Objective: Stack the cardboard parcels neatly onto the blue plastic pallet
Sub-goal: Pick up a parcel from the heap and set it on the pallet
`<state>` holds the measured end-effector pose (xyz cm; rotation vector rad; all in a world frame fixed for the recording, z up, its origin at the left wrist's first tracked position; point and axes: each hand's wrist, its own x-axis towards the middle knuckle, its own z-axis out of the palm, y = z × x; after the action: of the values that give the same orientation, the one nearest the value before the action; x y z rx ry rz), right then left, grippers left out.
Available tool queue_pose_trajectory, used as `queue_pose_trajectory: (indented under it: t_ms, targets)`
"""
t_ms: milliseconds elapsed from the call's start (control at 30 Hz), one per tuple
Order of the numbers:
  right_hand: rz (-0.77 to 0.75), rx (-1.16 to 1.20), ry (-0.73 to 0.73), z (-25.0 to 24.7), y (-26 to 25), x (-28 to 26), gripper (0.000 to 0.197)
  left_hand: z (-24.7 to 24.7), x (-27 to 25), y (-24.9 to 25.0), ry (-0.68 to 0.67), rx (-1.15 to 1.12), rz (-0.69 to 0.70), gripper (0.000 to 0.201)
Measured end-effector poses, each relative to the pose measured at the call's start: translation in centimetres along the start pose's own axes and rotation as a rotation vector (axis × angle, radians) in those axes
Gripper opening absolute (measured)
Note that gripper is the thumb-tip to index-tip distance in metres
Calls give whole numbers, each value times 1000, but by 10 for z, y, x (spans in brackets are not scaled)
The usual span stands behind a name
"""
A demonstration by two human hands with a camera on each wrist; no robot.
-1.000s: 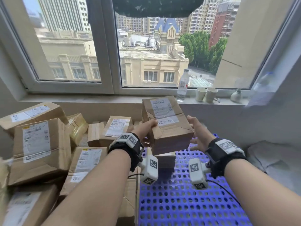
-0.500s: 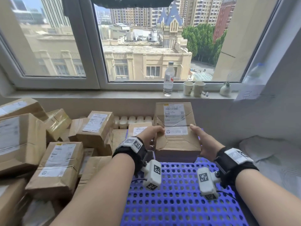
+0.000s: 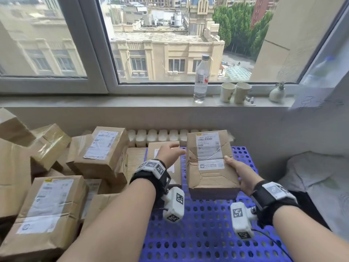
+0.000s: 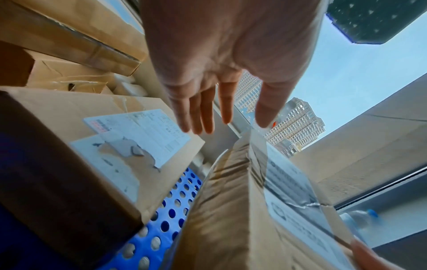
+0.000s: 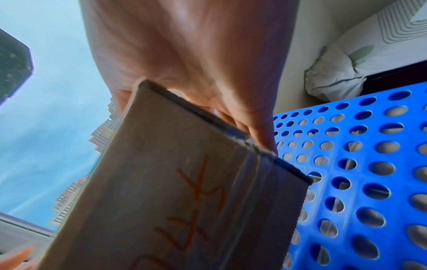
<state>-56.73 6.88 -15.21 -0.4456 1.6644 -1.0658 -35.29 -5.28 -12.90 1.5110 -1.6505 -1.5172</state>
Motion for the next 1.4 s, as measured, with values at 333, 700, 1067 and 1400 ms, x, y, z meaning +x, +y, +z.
queue_pose_trajectory:
  t_ms: [333, 700, 1067, 1400]
  targets:
    - [94, -10, 56, 16, 23, 64, 42, -4, 55, -44, 193, 504, -38, 60]
    - [51, -126, 33, 16, 37, 99, 90, -2, 65, -49, 178, 562, -84, 75]
    - [34, -353, 65, 29, 31, 95, 41, -3, 65, -50, 179, 550, -92, 75]
    - [-60, -683, 152, 42, 1, 79, 48, 3, 52, -36, 128, 608, -135, 65]
